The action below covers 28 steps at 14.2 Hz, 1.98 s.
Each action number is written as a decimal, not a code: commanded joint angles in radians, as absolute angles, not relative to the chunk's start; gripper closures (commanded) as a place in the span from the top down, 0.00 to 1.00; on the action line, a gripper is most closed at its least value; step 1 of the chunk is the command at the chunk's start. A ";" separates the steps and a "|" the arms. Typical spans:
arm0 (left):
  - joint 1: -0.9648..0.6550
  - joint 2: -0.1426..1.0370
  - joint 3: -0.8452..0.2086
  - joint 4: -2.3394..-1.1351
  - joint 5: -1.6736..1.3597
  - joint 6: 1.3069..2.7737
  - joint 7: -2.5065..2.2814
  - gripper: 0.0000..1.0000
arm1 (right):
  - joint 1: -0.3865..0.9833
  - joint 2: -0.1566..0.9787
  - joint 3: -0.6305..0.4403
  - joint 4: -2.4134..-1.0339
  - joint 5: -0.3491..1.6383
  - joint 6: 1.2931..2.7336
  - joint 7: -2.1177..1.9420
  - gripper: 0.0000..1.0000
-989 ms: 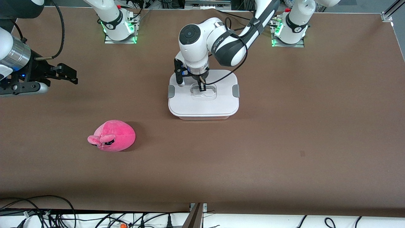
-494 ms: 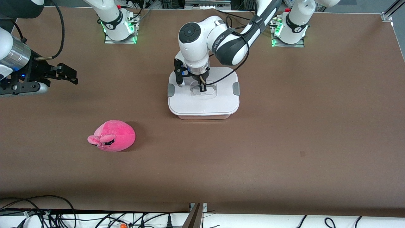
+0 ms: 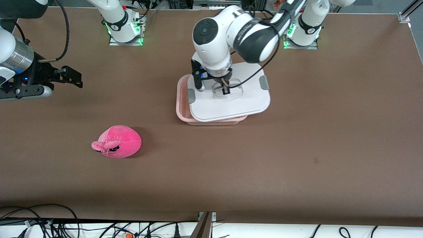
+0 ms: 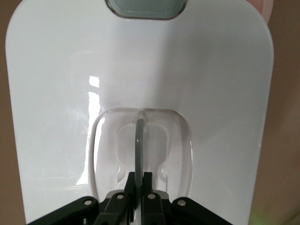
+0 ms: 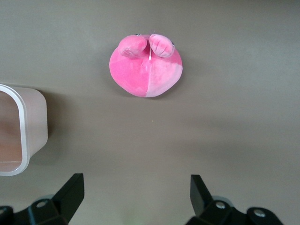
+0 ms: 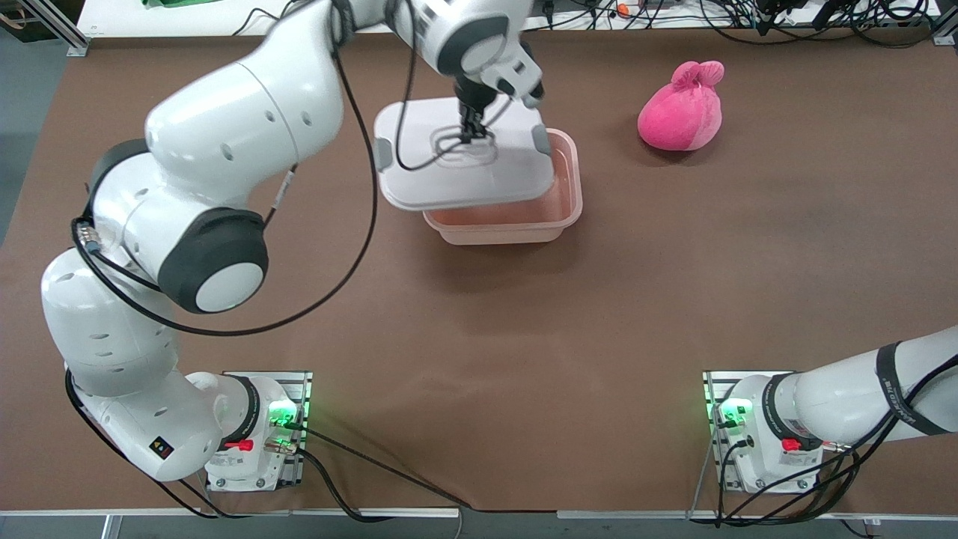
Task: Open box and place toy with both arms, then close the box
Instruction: 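Lift the white lid with the left gripper and set it beside the tub, then reach the right gripper down and grasp the pink plush toy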
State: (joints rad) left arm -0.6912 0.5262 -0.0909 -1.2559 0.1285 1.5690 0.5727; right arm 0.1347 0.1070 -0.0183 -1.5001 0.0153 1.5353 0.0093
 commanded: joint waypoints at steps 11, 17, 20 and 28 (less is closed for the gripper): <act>-0.063 0.411 -0.092 -1.236 0.121 1.359 1.294 0.00 | 0.143 0.104 -0.012 -1.486 0.002 1.534 0.026 1.00; 0.090 0.442 -0.092 -1.238 0.227 1.391 1.448 0.00 | 0.134 0.116 -0.018 -1.486 0.001 1.607 0.026 1.00; 0.147 0.456 -0.092 -1.239 0.223 1.417 1.477 0.00 | 0.135 0.211 -0.020 -1.485 -0.026 1.627 0.018 1.00; 0.172 0.460 -0.094 -1.239 0.219 1.425 1.486 0.00 | 0.152 0.396 -0.012 -1.616 0.020 1.922 0.008 1.00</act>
State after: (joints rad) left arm 0.1696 0.4710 -0.0858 -1.2365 0.2006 1.4175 1.4621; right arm 0.1481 0.3947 -0.0137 -1.5474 -0.0077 1.8336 0.0084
